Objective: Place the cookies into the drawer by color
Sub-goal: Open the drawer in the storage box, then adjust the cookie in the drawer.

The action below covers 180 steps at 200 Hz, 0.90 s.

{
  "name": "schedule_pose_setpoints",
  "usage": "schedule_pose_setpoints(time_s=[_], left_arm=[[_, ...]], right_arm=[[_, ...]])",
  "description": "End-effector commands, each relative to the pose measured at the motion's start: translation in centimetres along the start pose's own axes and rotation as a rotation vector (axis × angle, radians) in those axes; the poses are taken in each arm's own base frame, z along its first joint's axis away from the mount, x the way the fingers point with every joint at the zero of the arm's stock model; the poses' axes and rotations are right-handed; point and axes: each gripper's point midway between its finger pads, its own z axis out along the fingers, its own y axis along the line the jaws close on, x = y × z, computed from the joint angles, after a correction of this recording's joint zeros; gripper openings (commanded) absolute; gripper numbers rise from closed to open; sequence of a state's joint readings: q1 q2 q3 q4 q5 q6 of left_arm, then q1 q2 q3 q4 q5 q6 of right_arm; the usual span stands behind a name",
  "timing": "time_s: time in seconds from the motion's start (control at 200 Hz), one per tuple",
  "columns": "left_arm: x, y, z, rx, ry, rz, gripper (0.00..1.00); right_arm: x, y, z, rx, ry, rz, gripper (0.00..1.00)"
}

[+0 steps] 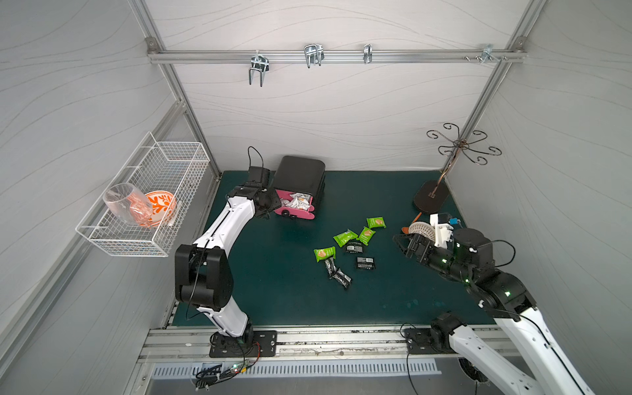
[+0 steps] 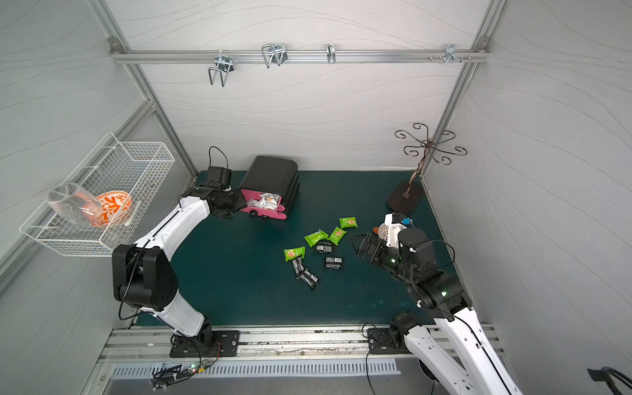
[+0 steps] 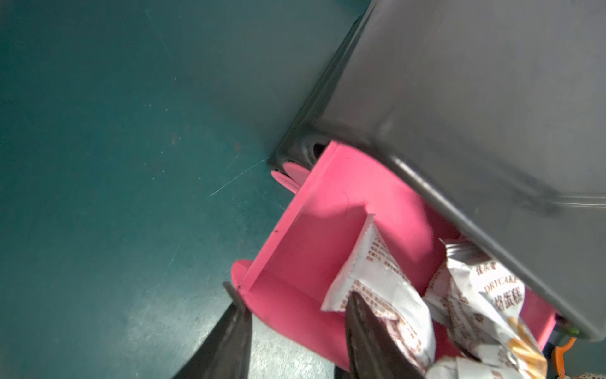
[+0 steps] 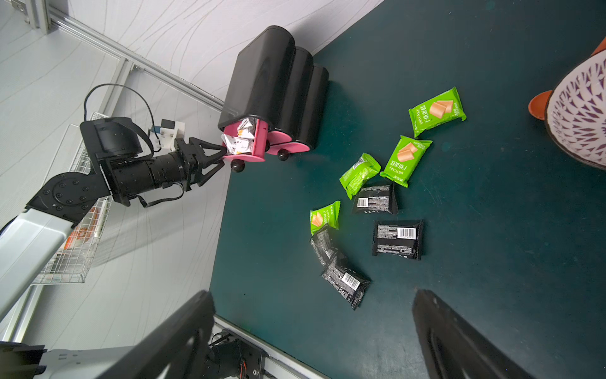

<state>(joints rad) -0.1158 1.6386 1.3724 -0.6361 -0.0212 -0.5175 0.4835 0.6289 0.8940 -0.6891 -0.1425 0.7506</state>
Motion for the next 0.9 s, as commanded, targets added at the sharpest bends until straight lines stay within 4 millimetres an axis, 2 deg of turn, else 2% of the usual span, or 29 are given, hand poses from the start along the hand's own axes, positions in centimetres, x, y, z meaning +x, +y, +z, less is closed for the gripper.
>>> schedule_pose_setpoints(time_s=[0.0, 0.095, 0.2, 0.285, 0.365, 0.43, 0.49, 0.56, 0.615, 0.74, 0.895], left_arm=[[0.6, 0.9, -0.5, -0.014, 0.003, -0.017, 0.49], [0.1, 0.2, -1.6, 0.025, -0.021, -0.014, 0.56], [-1.3, -0.7, -4.2, 0.070, -0.093, 0.010, 0.60], [-2.3, -1.2, -6.6, 0.106, -0.156, 0.045, 0.61], [-2.5, -1.6, -8.4, 0.133, -0.185, 0.071, 0.61], [-2.4, -1.5, -9.6, 0.140, -0.195, 0.092, 0.61], [-2.2, -1.3, -10.4, 0.135, -0.202, 0.114, 0.60], [-2.0, -0.9, -11.2, 0.121, -0.210, 0.153, 0.60], [-2.0, -0.4, -11.3, 0.104, -0.226, 0.181, 0.60], [-1.9, 0.8, -10.9, 0.072, -0.259, 0.201, 0.60], [-1.8, 0.8, -10.8, 0.124, -0.263, 0.163, 0.62]], right_arm=[[-0.1, 1.5, 0.7, -0.064, 0.033, -0.059, 0.96], [0.1, 3.7, 2.3, -0.137, 0.092, -0.113, 0.95], [0.5, 5.9, 4.5, -0.170, 0.151, -0.184, 0.94], [0.9, 8.2, 7.0, -0.194, 0.181, -0.271, 0.91], [1.6, 10.6, 10.1, -0.220, 0.216, -0.360, 0.84], [2.1, 12.7, 12.9, -0.240, 0.244, -0.426, 0.69], [2.6, 14.2, 15.8, -0.247, 0.263, -0.486, 0.47], [3.1, 14.8, 19.4, -0.217, 0.275, -0.523, 0.14], [3.1, 15.0, 21.9, -0.199, 0.278, -0.537, 0.00], [3.7, 15.3, 26.9, -0.185, 0.305, -0.566, 0.00], [4.2, 15.5, 31.0, -0.169, 0.330, -0.577, 0.00]])
